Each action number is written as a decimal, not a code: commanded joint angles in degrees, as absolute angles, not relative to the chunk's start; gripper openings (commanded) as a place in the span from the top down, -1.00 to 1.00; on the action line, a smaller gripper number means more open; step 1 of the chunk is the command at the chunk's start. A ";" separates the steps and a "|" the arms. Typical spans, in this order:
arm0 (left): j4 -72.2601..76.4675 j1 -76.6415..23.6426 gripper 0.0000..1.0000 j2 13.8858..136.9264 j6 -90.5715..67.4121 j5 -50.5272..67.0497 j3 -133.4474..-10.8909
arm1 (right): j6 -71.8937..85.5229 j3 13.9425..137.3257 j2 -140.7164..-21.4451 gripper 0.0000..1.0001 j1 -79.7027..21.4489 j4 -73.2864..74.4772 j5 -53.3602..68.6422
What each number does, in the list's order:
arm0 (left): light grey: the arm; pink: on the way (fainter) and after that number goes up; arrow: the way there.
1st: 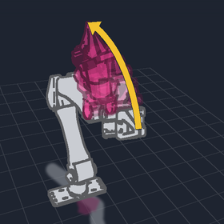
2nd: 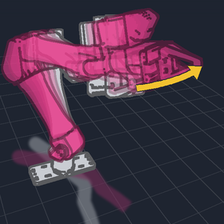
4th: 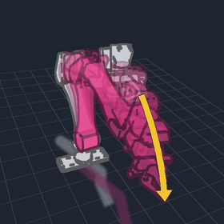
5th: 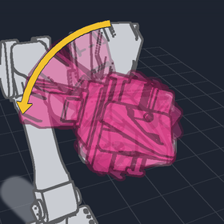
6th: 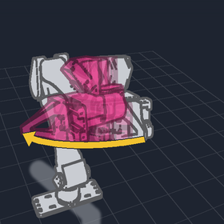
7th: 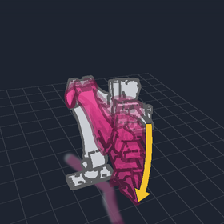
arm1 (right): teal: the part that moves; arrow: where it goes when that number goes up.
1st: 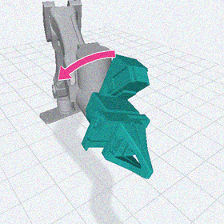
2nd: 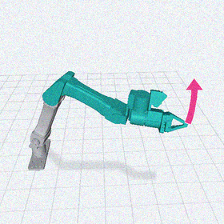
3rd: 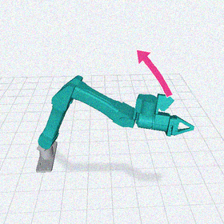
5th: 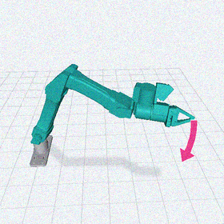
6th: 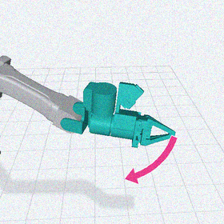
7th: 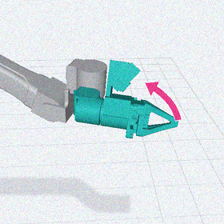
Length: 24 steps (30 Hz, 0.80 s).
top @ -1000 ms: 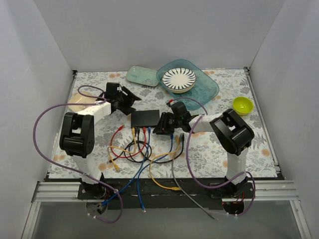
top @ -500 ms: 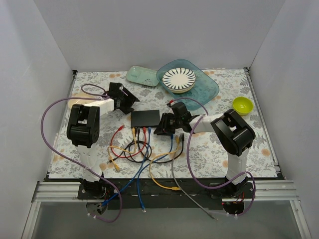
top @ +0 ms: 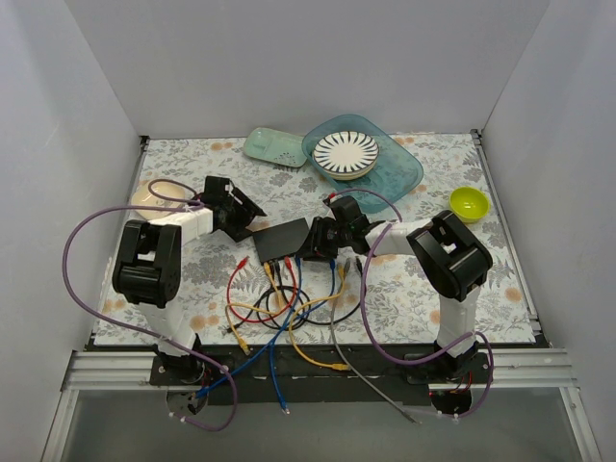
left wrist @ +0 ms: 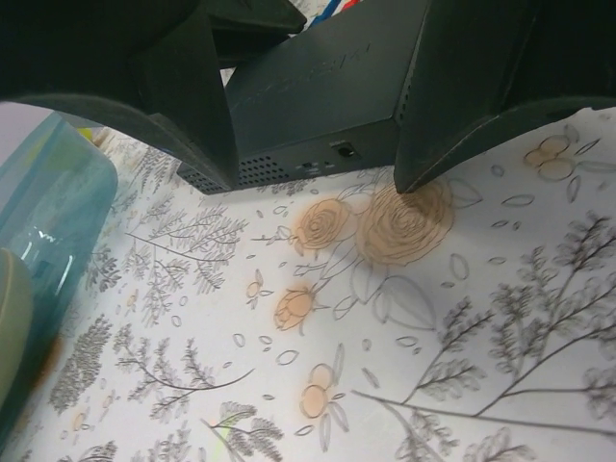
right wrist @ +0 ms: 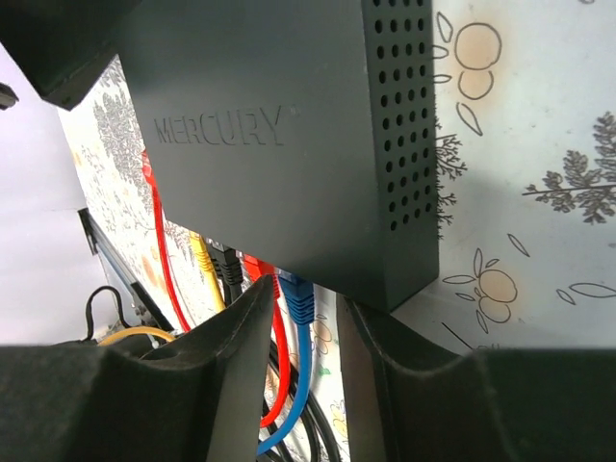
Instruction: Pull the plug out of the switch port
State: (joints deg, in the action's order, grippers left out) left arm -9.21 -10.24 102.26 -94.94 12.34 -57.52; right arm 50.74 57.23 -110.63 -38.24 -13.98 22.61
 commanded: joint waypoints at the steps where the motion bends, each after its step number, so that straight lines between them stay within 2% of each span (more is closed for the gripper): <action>1: -16.43 -8.88 -0.34 96.51 -95.71 9.05 -60.37 | 48.60 57.75 -108.90 0.15 -37.36 -11.95 19.16; 4: -15.39 -8.79 -0.34 95.36 -96.68 13.78 -62.75 | 49.83 55.55 -108.46 0.12 -37.18 -13.35 19.95; 13: -0.36 -12.57 -0.28 98.87 -102.74 37.41 -56.43 | 56.51 52.47 -110.48 0.11 -37.27 -22.06 23.11; 24: -2.72 -12.92 -0.24 99.32 -102.48 34.19 -49.31 | 58.45 53.09 -112.67 0.17 -37.97 -24.69 25.14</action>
